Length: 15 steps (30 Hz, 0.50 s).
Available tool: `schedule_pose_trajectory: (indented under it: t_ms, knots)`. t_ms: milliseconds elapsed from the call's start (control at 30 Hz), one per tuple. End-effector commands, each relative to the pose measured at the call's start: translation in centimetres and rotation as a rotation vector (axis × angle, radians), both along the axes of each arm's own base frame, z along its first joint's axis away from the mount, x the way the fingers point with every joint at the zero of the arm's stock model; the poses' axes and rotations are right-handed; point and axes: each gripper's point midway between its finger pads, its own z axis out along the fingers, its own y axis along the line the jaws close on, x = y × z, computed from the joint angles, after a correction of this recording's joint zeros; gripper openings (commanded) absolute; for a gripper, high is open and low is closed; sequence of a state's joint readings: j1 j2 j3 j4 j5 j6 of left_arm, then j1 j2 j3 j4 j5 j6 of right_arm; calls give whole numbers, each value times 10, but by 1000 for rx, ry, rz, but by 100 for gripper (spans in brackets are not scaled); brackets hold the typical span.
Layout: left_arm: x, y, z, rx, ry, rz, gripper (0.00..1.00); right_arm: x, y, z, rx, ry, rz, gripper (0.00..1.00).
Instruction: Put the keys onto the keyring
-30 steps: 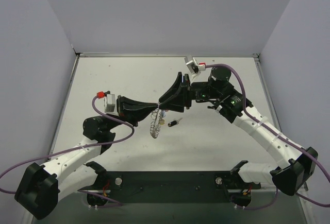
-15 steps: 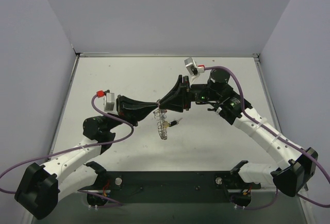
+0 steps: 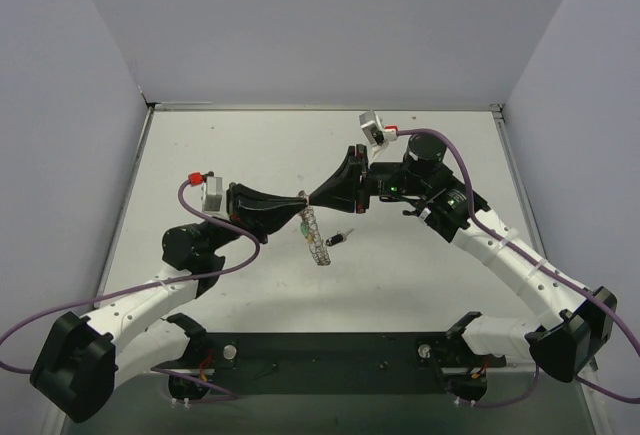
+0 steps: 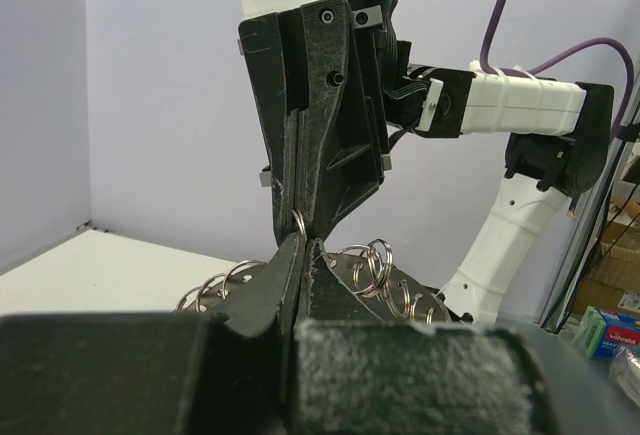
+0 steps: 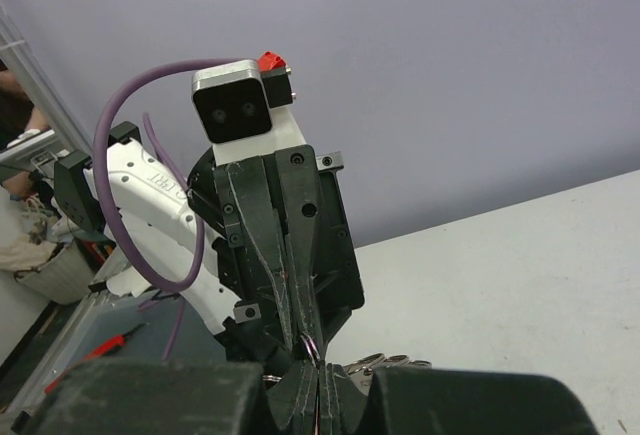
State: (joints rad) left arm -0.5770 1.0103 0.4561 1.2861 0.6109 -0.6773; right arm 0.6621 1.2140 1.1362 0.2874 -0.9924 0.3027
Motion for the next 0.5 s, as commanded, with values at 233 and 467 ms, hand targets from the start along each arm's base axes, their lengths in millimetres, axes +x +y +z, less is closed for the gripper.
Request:
schedule_pose_trajectory:
  t_ms: [233, 467]
  knots:
    - [-37, 21, 56, -165, -261, -14, 0, -19, -1, 31, 87, -105, 75, 20]
    - [-38, 22, 58, -170, -265, -9, 0, -22, 0, 31, 85, -91, 106, 0]
